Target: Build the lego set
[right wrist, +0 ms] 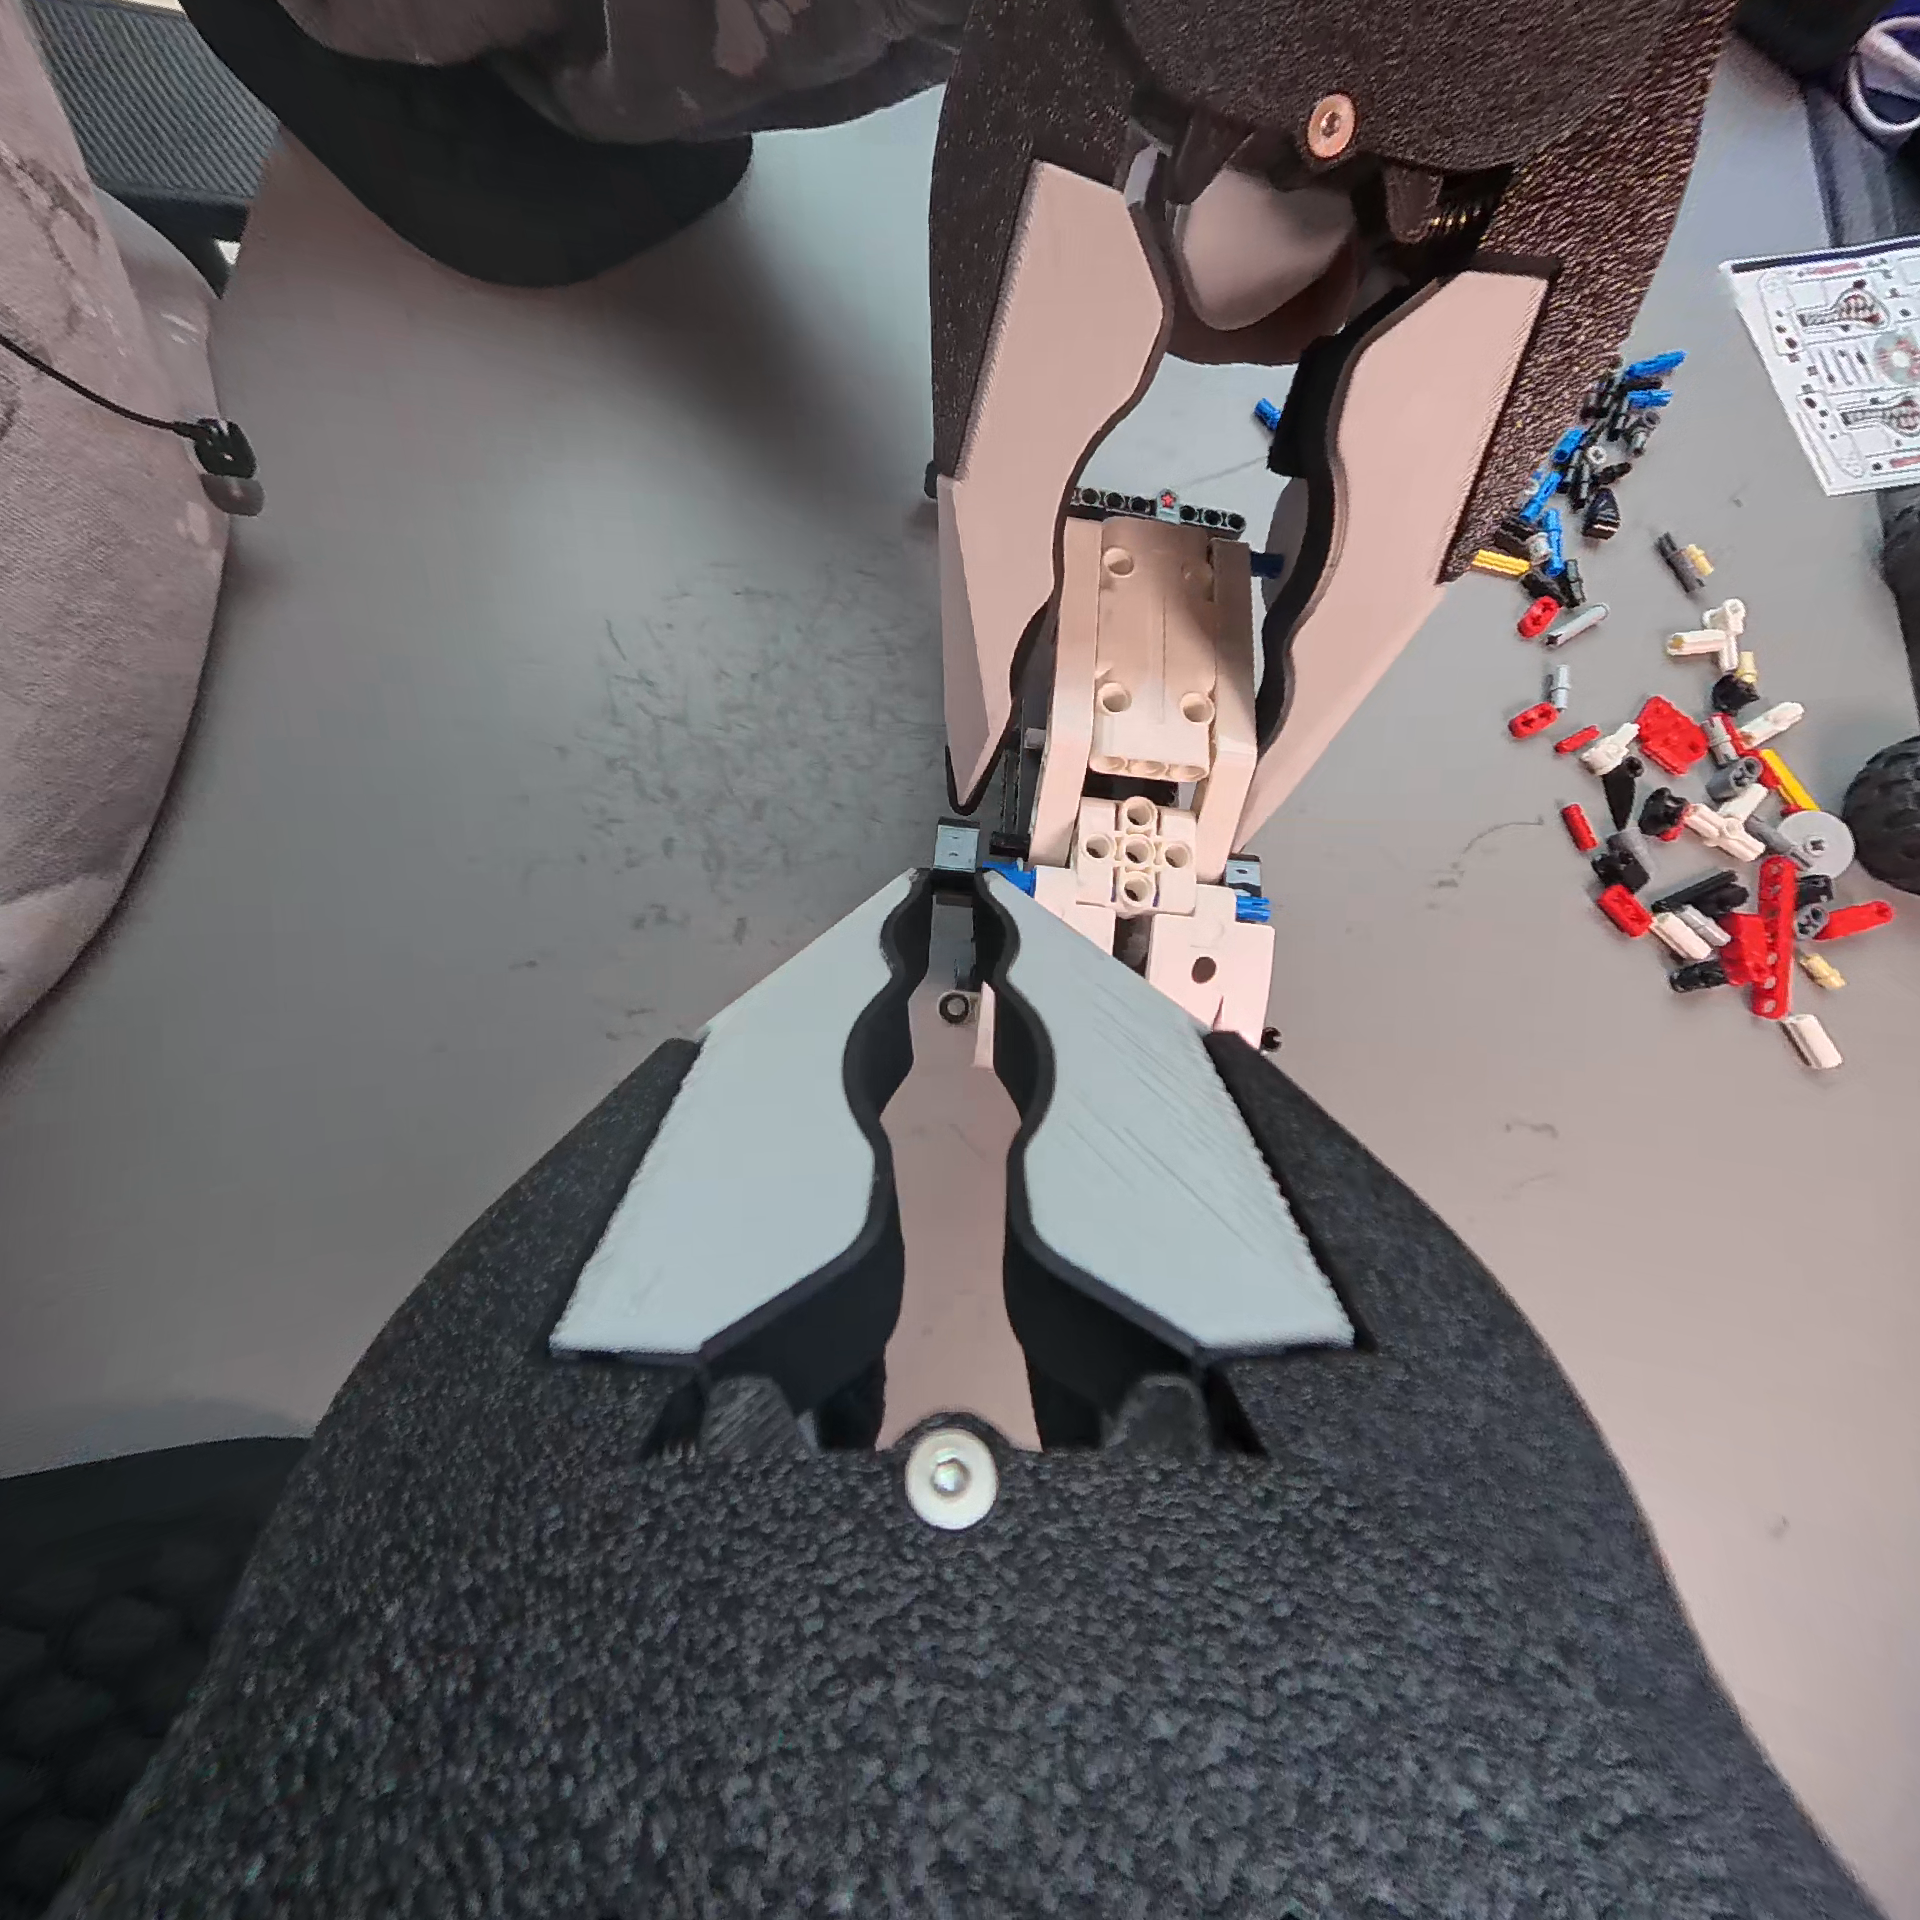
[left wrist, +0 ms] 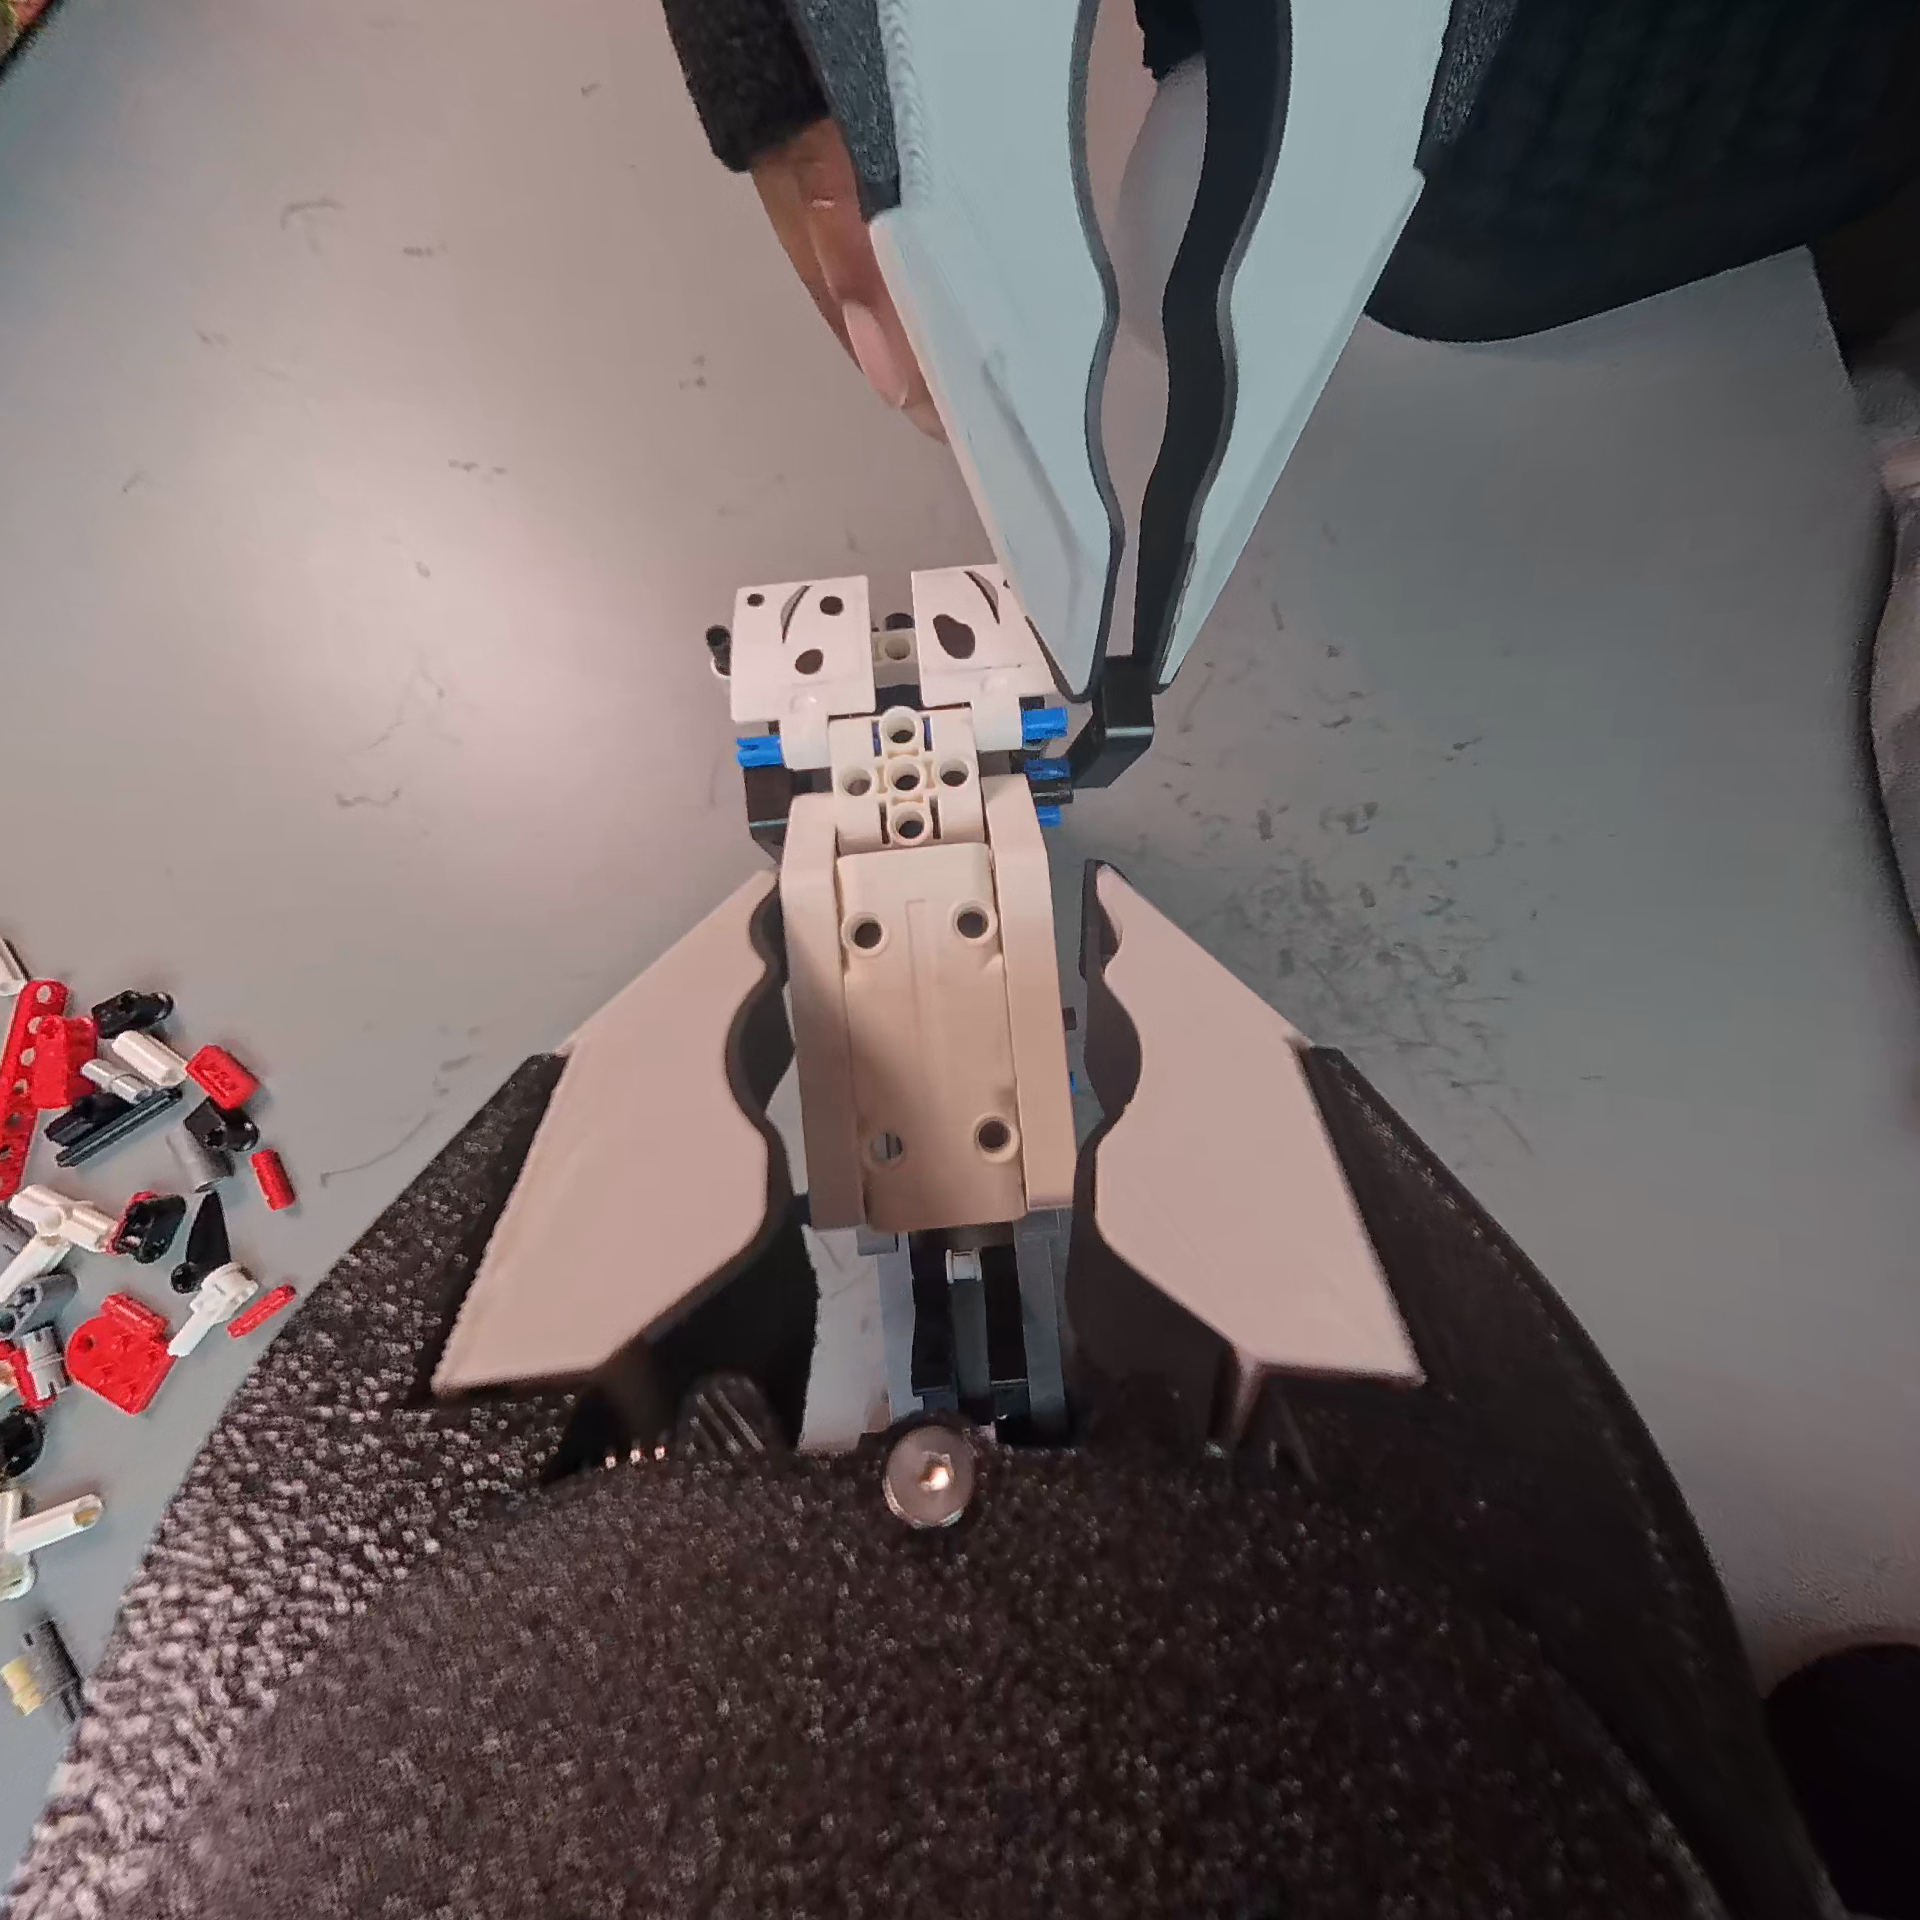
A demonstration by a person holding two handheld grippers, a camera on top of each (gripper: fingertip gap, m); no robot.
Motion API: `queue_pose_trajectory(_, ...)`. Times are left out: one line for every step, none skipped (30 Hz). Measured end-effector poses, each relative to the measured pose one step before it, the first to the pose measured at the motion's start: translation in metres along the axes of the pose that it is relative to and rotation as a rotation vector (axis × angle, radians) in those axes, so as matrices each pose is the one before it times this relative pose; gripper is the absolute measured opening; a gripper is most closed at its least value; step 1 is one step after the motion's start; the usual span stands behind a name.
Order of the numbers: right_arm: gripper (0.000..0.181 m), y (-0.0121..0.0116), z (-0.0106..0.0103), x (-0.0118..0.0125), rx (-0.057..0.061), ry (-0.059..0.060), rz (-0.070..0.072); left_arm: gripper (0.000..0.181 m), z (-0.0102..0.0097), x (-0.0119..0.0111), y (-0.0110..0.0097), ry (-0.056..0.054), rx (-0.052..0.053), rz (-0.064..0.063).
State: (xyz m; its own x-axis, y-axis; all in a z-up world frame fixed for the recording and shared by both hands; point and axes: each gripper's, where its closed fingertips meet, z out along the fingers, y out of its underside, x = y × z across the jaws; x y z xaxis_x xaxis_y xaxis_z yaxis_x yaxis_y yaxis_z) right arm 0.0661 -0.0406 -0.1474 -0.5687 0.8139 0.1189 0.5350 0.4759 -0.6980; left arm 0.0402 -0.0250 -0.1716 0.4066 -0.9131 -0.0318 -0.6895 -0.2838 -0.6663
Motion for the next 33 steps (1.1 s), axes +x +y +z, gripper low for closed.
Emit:
queue_pose_trajectory(0.007, -0.00034, -0.00070, -0.00041, 0.0007, -0.0013, 0.0044, 0.055, 0.00008, 0.00082, -0.00030, 0.0053, 0.0034, -0.0009)
queue_pose_trajectory(0.007, -0.00032, -0.00034, 0.00094, 0.0011, 0.0079, 0.0013, 0.054, -0.00004, 0.00072, -0.00017, 0.0042, 0.0033, 0.0003)
queue_pose_trajectory(0.007, -0.00002, -0.00024, 0.00052, -0.0014, 0.0063, -0.0007, 0.055, 0.00009, 0.00048, -0.00007, 0.0034, 0.0019, -0.0012)
queue_pose_trajectory(0.007, -0.00026, -0.00025, -0.00049, -0.0002, 0.0003, -0.0001, 0.055, -0.00009, 0.00032, -0.00018, 0.0027, 0.0020, -0.0021)
queue_pose_trajectory(0.007, -0.00061, -0.00040, -0.00026, 0.0025, 0.0024, -0.0012, 0.055, -0.00001, 0.00008, -0.00005, 0.0012, 0.0012, -0.0012)
queue_pose_trajectory(0.007, -0.00031, -0.00036, 0.00032, 0.0007, 0.0047, 0.0008, 0.055, 0.00002, 0.00005, -0.00010, 0.0003, 0.0012, -0.0007)
queue_pose_trajectory(0.007, 0.00042, 0.00008, 0.00031, -0.0018, 0.0041, 0.0000, 0.055, 0.00022, -0.00010, 0.00005, -0.0011, 0.0002, -0.0001)
queue_pose_trajectory(0.007, 0.00112, 0.00060, -0.00006, -0.0055, 0.0024, -0.0006, 0.055, 0.00022, 0.00013, -0.00003, 0.0002, 0.0014, -0.0001)
queue_pose_trajectory(0.007, 0.00068, 0.00063, -0.00019, -0.0027, 0.0029, -0.0034, 0.055, 0.00005, 0.00030, 0.00000, 0.0010, 0.0014, -0.0003)
queue_pose_trajectory(0.007, -0.00009, -0.00015, 0.00004, 0.0016, 0.0035, -0.0030, 0.055, 0.00002, 0.00018, 0.00003, 0.0008, 0.0014, -0.0007)
queue_pose_trajectory(0.007, 0.00002, -0.00011, 0.00002, -0.0001, 0.0025, -0.0011, 0.055, -0.00001, 0.00006, 0.00006, 0.0008, 0.0015, -0.0008)
queue_pose_trajectory(0.007, 0.00023, -0.00050, 0.00020, -0.0018, 0.0034, -0.0030, 0.055, -0.00009, 0.00002, 0.00002, 0.0008, 0.0013, -0.0003)
queue_pose_trajectory(0.007, -0.00032, -0.00053, 0.00008, 0.0004, 0.0028, -0.0030, 0.055, -0.00002, 0.00011, 0.00009, 0.0012, 0.0013, -0.0008)
queue_pose_trajectory(0.007, -0.00140, -0.00088, 0.00007, 0.0052, 0.0018, -0.0016, 0.055, -0.00006, 0.00020, -0.00006, 0.0019, 0.0018, -0.0008)
queue_pose_trajectory(0.007, -0.00225, -0.00111, -0.00010, 0.0102, 0.0009, -0.0010, 0.055, -0.00011, 0.00028, -0.00004, 0.0021, 0.0024, -0.0009)
queue_pose_trajectory(0.007, -0.00196, -0.00098, -0.00011, 0.0089, -0.0002, 0.0004, 0.055, 0.00001, 0.00017, -0.00005, 0.0019, 0.0027, -0.0007)
queue_pose_trajectory(0.007, -0.00051, -0.00055, 0.00014, 0.0031, 0.0006, 0.0009, 0.055, 0.00000, 0.00003, -0.00015, 0.0011, 0.0023, -0.0013)
queue_pose_trajectory(0.007, 0.00040, 0.00000, 0.00022, 0.0008, 0.0007, 0.0008, 0.055, 0.00005, -0.00009, -0.00004, 0.0005, 0.0020, -0.0007)
queue_pose_trajectory(0.007, 0.00004, 0.00000, 0.00013, 0.0058, 0.0001, 0.0012, 0.055, 0.00002, -0.00001, -0.00016, 0.0004, 0.0021, -0.0003)
queue_pose_trajectory(0.007, -0.00013, -0.00020, 0.00001, 0.0064, 0.0007, 0.0019, 0.055, 0.00006, 0.00000, -0.00020, -0.0004, 0.0021, 0.0000)
queue_pose_trajectory(0.007, 0.00004, -0.00029, -0.00014, 0.0048, 0.0000, 0.0014, 0.055, 0.00003, 0.00021, -0.00023, 0.0006, 0.0030, -0.0003)
queue_pose_trajectory(0.007, -0.00003, -0.00050, -0.00035, 0.0046, -0.0014, 0.0013, 0.056, 0.00010, 0.00060, -0.00039, 0.0032, 0.0041, -0.0007)
queue_pose_trajectory(0.007, -0.00024, -0.00064, -0.00002, 0.0061, -0.0008, 0.0017, 0.057, -0.00006, 0.00049, -0.00037, 0.0035, 0.0042, -0.0009)
queue_pose_trajectory(0.007, -0.00047, -0.00070, -0.00023, 0.0085, -0.0029, 0.0036, 0.058, -0.00015, 0.00065, -0.00047, 0.0048, 0.0049, -0.0012)
queue_pose_trajectory(0.007, -0.00059, -0.00091, -0.00014, 0.0095, -0.0042, 0.0049, 0.059, -0.00024, 0.00056, -0.00053, 0.0053, 0.0049, -0.0020)
queue_pose_trajectory(0.007, -0.00044, -0.00076, -0.00004, 0.0093, -0.0042, 0.0049, 0.060, -0.00046, 0.00048, -0.00055, 0.0039, 0.0042, -0.0024)
queue_pose_trajectory(0.007, 0.00021, -0.00087, -0.00011, 0.0071, -0.0049, 0.0055, 0.060, -0.00054, 0.00023, -0.00062, 0.0020, 0.0043, -0.0011)
queue_pose_trajectory(0.007, 0.00074, -0.00045, -0.00048, 0.0054, -0.0068, 0.0062, 0.061, -0.00084, 0.00033, -0.00074, 0.0014, 0.0043, 0.0002)
queue_pose_trajectory(0.007, 0.00045, -0.00056, -0.00071, 0.0079, -0.0075, 0.0060, 0.061, -0.00102, 0.00057, -0.00100, 0.0019, 0.0045, 0.0011)
queue_pose_trajectory(0.007, 0.00028, -0.00057, -0.00151, 0.0079, -0.0121, 0.0061, 0.062, -0.00100, 0.00023, -0.00077, 0.0004, 0.0029, 0.0003)
queue_pose_trajectory(0.007, 0.00016, -0.00052, -0.00181, 0.0066, -0.0124, 0.0057, 0.062, -0.00092, -0.00016, -0.00073, -0.0023, 0.0031, 0.0004)
queue_pose_trajectory(0.007, 0.00036, -0.00030, -0.00066, 0.0032, -0.0040, 0.0026, 0.062, -0.00066, 0.00002, -0.00092, -0.0018, 0.0043, 0.0013)
queue_pose_trajectory(0.007, 0.00067, 0.00002, 0.00005, -0.0007, 0.0011, -0.0002, 0.062, -0.00043, 0.00028, -0.00060, 0.0010, 0.0025, -0.0004)
